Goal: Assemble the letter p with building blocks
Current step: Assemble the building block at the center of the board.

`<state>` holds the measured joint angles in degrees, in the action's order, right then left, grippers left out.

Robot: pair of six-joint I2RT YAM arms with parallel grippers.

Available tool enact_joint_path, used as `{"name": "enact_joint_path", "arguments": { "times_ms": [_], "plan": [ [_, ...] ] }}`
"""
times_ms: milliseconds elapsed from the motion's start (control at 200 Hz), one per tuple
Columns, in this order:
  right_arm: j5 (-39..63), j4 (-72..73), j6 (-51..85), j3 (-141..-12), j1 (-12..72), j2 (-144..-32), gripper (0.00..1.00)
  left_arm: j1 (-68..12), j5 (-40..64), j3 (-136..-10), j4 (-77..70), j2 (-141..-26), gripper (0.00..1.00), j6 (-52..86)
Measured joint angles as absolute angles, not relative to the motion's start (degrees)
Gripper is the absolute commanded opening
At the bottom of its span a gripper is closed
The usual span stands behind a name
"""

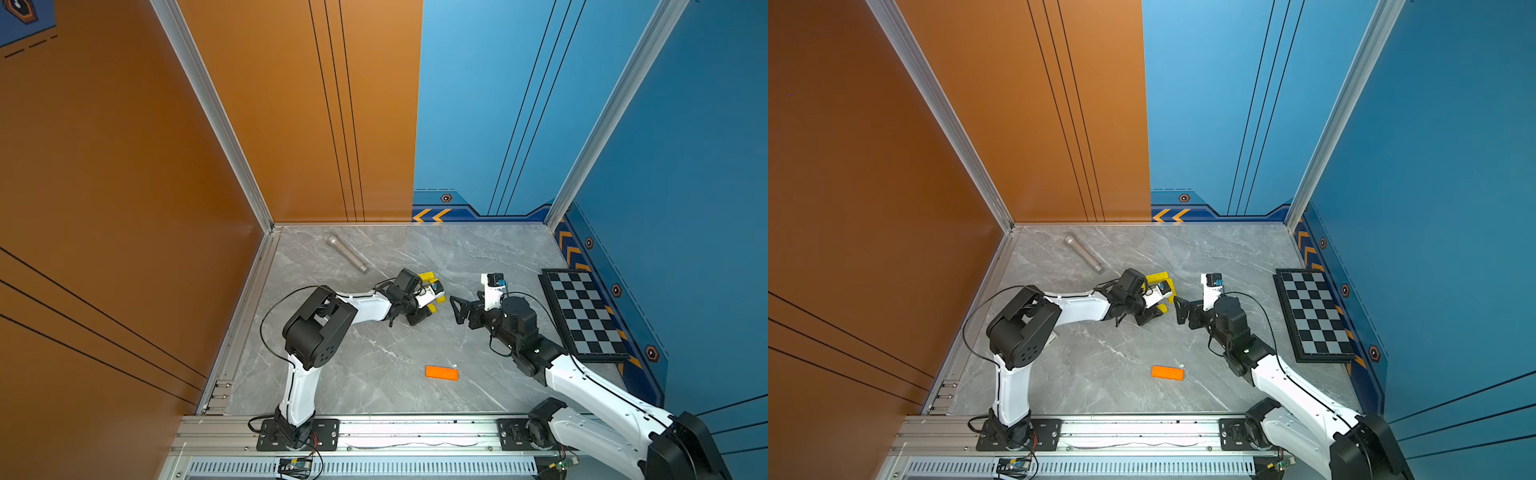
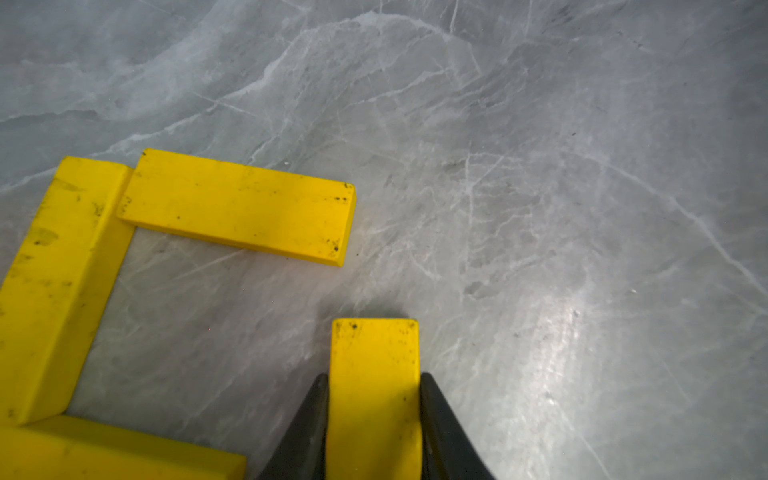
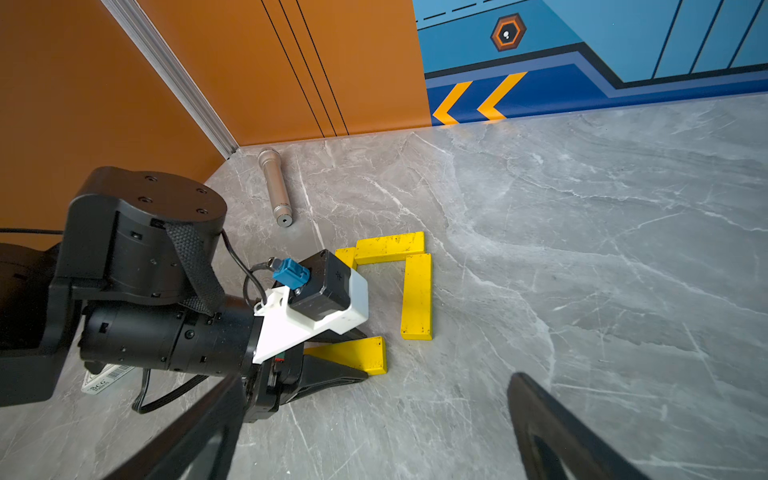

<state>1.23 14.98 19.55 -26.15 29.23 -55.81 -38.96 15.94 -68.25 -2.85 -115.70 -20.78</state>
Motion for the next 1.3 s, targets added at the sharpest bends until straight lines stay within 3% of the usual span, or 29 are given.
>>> {"name": "enact_joint_path", "arguments": {
  "times_ms": [706, 1181, 1296],
  "plan": [
    [1.2, 15.0, 19.6, -26.1, 29.2, -55.8, 1.0, -38.9, 14.1, -76.7, 4.8, -119.7, 0.37, -20.8],
    [1.3, 15.0, 19.6, -26.1, 29.2, -56.0, 1.0, -38.6, 13.8, -74.9, 3.4, -118.8, 0.64, -20.7],
    [1.3, 15.0, 19.6, -26.1, 29.2, -56.1, 1.0, -38.7, 13.7, -73.3, 3.2, -117.6, 0.64, -21.3]
  ]
}}
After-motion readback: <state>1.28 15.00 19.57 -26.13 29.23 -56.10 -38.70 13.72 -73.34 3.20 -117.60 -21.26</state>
